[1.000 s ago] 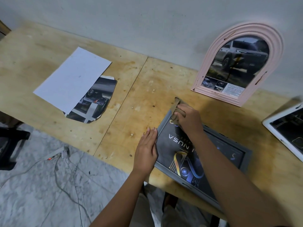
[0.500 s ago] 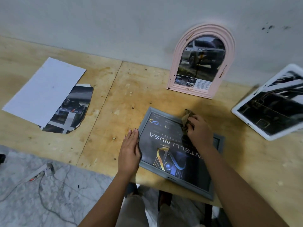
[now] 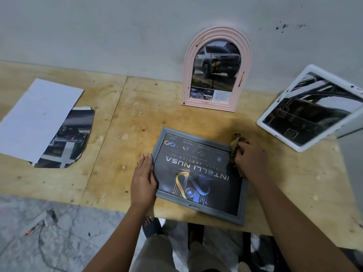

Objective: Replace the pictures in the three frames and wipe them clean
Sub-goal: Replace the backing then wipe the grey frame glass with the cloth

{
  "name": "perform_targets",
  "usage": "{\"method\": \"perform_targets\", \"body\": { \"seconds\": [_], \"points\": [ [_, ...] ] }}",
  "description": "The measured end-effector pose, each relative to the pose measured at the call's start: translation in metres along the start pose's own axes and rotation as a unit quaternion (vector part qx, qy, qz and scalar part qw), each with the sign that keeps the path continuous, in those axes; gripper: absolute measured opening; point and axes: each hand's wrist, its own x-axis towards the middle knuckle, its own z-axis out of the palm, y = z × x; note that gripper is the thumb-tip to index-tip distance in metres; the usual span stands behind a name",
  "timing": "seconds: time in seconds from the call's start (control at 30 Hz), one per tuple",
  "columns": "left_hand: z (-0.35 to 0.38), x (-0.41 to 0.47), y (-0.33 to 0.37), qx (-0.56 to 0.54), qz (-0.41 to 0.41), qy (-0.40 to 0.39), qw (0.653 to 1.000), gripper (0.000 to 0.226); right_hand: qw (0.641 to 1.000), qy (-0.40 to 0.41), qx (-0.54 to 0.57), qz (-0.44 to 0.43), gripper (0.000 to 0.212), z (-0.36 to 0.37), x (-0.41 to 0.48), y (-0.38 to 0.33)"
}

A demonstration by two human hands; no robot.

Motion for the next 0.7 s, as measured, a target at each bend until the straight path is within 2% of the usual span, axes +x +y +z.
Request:
{"method": "perform_targets", "body": {
  "seconds": [0.17, 0.4, 0.53, 0.7],
  "points": [
    [0.001, 0.000, 0.000, 0.007, 0.005, 0.006, 1.000, 0.047, 0.993, 0.006, 0.099, 0.067, 0.031, -0.004, -0.009, 0.016],
    [0.005, 0.000, -0.003, 0.013, 0.022, 0.017, 1.000, 0.046, 0.963, 0.073, 0.216, 0.145, 0.041, 0.005, -0.038, 0.007],
    [0.003, 0.001, 0.001, 0.005, 0.015, 0.011, 1.000, 0.046, 0.950, 0.108, 0.211, 0.205, 0.036, 0.002, -0.062, -0.001],
    [0.002, 0.001, 0.003, -0.016, 0.003, 0.008, 1.000, 0.045, 0.948, 0.117, 0.177, 0.237, 0.032, 0.007, -0.114, -0.009]
  ]
}}
